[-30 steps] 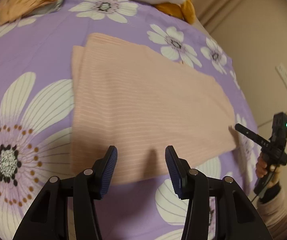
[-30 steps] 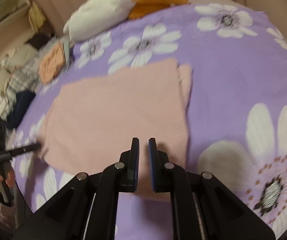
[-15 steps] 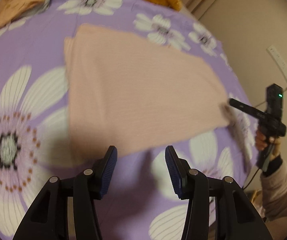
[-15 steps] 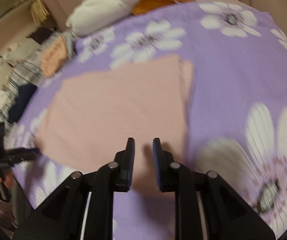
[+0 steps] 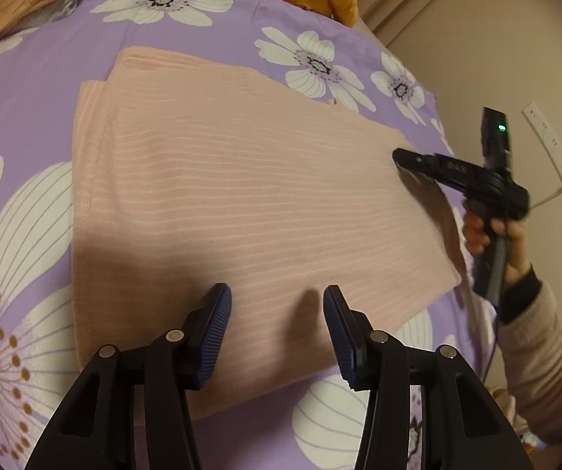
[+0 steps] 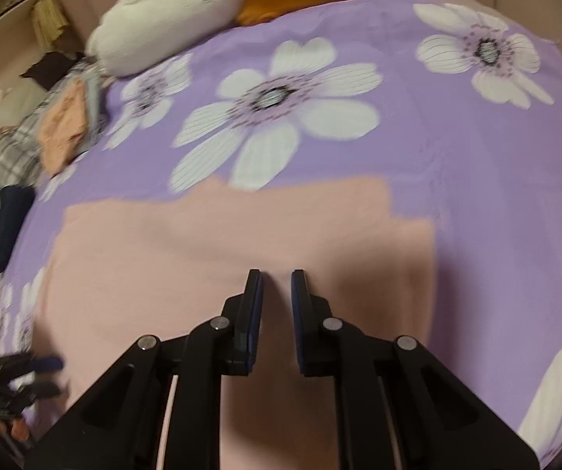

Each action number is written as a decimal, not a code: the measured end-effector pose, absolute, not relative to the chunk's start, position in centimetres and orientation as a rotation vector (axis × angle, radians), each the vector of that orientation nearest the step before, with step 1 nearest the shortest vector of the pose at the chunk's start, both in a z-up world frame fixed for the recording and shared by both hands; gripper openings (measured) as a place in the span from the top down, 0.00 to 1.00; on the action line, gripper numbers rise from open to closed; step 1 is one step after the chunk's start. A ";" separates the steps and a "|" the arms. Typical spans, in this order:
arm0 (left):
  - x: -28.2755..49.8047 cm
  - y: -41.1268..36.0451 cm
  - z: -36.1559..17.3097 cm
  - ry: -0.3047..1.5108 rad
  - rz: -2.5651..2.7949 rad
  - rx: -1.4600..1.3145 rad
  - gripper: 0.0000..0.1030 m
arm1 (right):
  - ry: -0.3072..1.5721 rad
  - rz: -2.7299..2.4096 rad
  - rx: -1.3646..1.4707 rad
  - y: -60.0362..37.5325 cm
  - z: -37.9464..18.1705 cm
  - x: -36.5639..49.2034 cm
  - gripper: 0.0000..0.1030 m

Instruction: Fold small clothes

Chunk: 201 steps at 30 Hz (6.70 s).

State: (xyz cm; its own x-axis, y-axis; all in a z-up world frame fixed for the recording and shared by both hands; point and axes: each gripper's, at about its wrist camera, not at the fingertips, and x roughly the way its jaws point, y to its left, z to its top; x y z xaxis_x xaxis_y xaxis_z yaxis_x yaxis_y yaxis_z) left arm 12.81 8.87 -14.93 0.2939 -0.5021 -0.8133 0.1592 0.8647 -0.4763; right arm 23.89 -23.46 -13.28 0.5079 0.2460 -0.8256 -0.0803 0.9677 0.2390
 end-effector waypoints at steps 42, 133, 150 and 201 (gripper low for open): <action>19.6 15.0 -16.6 1.163 -0.307 -0.651 0.68 | 1.062 0.426 0.180 -9.4 -13.9 25.7 0.85; 14.3 3.4 -10.5 1.269 -0.329 -0.372 0.70 | 0.841 0.361 0.469 -27.0 -7.6 19.2 0.90; 15.8 -6.4 -11.3 1.276 -0.509 -0.193 0.70 | 0.875 0.465 0.819 -32.4 -12.0 23.9 0.60; 9.6 -6.7 -12.8 1.261 -0.449 0.003 0.70 | 0.884 0.371 0.268 -27.3 -10.1 6.3 0.89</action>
